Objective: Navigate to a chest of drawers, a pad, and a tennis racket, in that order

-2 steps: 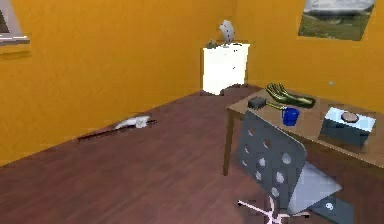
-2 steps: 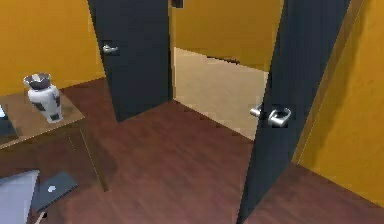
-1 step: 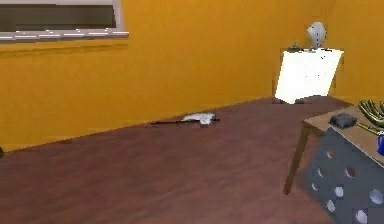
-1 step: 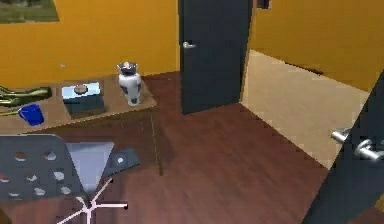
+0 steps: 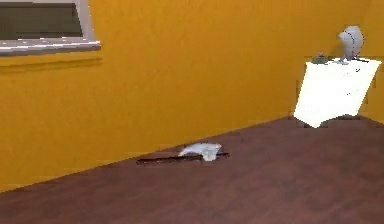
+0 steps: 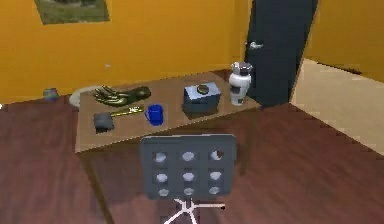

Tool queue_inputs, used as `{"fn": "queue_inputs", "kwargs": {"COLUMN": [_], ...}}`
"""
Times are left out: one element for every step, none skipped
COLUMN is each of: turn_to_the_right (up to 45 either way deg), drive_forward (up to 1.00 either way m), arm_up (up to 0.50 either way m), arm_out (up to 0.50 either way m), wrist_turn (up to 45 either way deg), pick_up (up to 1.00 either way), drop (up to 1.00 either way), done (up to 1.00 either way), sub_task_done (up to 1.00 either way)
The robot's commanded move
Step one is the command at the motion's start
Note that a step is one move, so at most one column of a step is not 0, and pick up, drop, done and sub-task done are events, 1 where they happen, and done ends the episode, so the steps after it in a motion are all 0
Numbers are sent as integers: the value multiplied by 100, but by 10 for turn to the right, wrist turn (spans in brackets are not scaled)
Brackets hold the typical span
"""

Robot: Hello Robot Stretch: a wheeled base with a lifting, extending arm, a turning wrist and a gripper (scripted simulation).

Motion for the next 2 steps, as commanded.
{"fn": "queue_inputs", "kwargs": {"turn_to_the_right": [120,0], "drive_forward": [0,100], "arm_up": [0,0], "arm_out": [0,0], "wrist_turn": [0,0], "pick_up": [0,0], "drop": [0,0], "done": [0,0], "sub_task_done": [0,0]}}
